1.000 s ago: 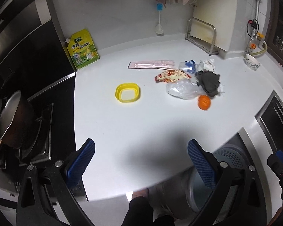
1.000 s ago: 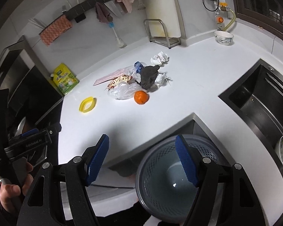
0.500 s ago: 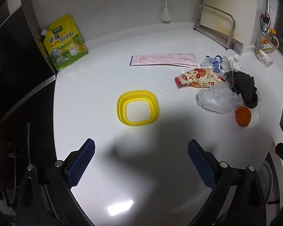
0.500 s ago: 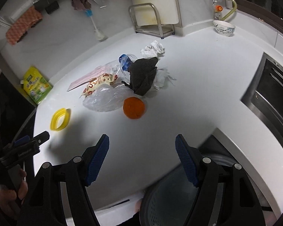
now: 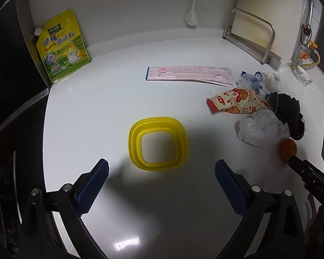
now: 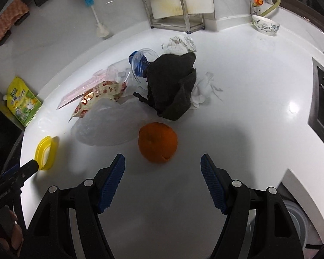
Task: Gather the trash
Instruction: 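Reach the right tool to the orange peel and grasp it, then grasp the yellow plastic lid with the left tool while the right tool holds the peel, then carry lid and peel over the wastebasket and open both tools, then move the right tool to the black cloth and grasp it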
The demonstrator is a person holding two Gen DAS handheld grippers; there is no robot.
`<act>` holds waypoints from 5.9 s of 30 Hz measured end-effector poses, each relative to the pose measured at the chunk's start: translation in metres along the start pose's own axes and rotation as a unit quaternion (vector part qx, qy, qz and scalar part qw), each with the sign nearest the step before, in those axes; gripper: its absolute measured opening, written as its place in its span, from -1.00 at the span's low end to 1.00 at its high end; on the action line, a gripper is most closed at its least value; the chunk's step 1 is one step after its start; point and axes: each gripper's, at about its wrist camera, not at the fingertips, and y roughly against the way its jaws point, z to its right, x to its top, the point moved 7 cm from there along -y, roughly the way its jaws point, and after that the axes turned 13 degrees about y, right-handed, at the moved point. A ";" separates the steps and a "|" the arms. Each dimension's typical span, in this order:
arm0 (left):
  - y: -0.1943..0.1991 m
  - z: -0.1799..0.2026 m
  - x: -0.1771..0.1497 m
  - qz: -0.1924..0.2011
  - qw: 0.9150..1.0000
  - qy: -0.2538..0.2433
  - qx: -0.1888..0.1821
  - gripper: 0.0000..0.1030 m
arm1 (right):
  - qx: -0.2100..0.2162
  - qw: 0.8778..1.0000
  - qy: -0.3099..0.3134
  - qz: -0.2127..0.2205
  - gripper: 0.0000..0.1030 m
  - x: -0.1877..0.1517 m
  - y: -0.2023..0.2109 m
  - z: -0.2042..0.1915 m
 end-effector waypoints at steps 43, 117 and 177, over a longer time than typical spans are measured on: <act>-0.053 -0.008 0.013 -0.007 1.000 0.000 0.030 0.87 | -0.013 0.999 0.004 0.036 -0.50 -0.022 0.041 -0.007; 0.092 0.227 -0.243 -0.069 0.977 -0.180 -0.088 0.44 | 0.045 0.997 -0.029 -0.054 -0.49 -0.221 0.132 0.148; 0.129 0.127 -0.063 0.071 0.997 -0.032 -0.012 0.86 | 0.076 0.993 0.073 0.052 0.06 -0.033 0.132 0.079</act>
